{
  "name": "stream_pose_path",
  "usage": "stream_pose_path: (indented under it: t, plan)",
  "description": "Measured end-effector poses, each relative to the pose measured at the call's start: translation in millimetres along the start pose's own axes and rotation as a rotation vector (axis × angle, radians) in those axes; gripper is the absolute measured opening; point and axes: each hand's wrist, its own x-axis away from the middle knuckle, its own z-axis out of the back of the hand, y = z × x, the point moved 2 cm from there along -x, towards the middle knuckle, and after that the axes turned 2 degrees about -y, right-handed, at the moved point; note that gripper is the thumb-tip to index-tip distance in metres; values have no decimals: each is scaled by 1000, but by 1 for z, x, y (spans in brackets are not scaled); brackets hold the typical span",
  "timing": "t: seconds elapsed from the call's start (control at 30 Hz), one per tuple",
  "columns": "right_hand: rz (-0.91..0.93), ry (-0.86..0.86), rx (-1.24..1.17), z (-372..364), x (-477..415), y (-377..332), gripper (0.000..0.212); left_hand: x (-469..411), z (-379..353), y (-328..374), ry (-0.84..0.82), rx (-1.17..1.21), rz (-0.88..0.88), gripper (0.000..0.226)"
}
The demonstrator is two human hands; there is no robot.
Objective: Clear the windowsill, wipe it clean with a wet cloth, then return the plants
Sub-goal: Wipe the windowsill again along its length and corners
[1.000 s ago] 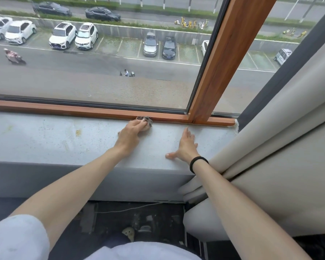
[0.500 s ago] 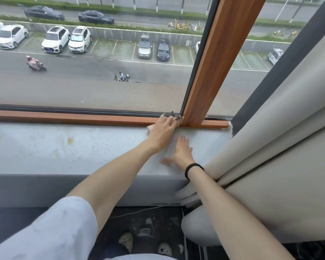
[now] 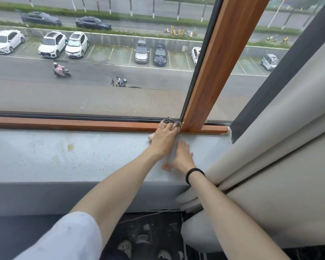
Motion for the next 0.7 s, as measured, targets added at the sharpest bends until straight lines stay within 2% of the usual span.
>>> stream_pose_path:
  t: [0.1, 0.27, 0.37, 0.53, 0.63, 0.7]
  plan:
    - [3, -36, 15, 0, -1, 2, 125, 16, 2, -39, 88, -16, 52, 38]
    - [0, -50, 34, 0, -1, 1, 123, 73, 17, -118, 159, -9, 400, 56]
    - [-9, -43, 42, -1, -1, -1, 122, 74, 27, -122, 145, 28, 524, 48]
    - [-20, -50, 47, 0, -3, -2, 123, 51, 27, -70, 94, 5, 296, 46]
    - [2, -46, 32, 0, -2, 0, 122, 59, 32, -100, 54, -43, 229, 45]
    - [-1, -45, 35, -1, -3, -1, 122, 69, 30, -124, 69, -31, 282, 44]
